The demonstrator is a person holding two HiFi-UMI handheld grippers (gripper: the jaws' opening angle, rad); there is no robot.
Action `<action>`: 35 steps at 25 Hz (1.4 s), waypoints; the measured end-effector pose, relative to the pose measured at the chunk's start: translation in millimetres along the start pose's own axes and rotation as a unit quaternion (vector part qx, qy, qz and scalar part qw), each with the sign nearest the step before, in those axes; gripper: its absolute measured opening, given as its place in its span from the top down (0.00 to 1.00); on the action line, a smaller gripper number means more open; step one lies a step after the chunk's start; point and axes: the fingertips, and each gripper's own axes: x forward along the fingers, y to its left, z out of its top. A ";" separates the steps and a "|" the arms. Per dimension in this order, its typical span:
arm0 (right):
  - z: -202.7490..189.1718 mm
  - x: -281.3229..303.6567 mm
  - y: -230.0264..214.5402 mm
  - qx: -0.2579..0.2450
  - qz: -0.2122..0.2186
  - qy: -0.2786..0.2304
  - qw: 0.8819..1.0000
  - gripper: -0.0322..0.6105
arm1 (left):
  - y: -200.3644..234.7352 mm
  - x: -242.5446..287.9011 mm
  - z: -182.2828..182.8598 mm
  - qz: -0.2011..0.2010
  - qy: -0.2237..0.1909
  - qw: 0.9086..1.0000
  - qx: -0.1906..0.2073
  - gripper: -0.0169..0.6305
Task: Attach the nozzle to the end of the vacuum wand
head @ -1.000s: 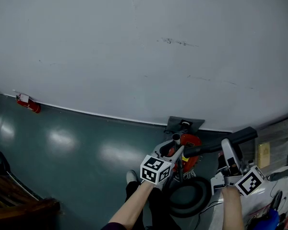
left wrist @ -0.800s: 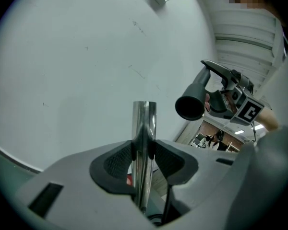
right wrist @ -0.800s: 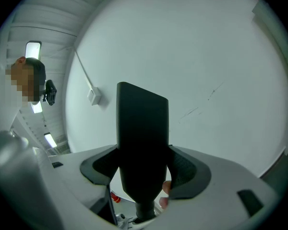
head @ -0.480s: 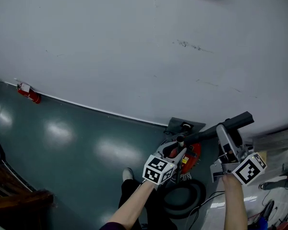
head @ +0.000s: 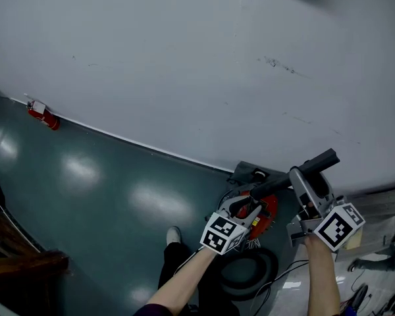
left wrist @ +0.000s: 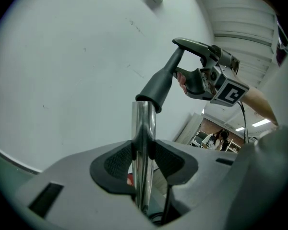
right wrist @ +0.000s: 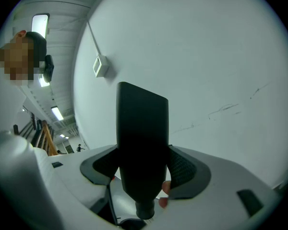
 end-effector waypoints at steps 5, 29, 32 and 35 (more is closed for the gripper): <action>-2.7 11.3 0.2 0.002 -0.001 0.015 1.000 0.47 | 0.7 -0.1 -0.5 0.003 0.005 1.000 0.000 0.75; -29.7 79.5 70.1 -0.168 0.099 0.135 0.972 0.47 | 2.7 -0.4 -0.3 0.007 0.023 0.999 0.024 0.75; -36.7 88.2 70.5 -0.164 0.105 0.142 0.970 0.47 | -0.4 0.3 -0.4 0.005 0.024 0.999 0.029 0.75; -39.1 96.9 65.2 -0.144 0.103 0.141 0.974 0.47 | -1.0 1.2 -0.5 0.004 0.022 0.999 0.026 0.75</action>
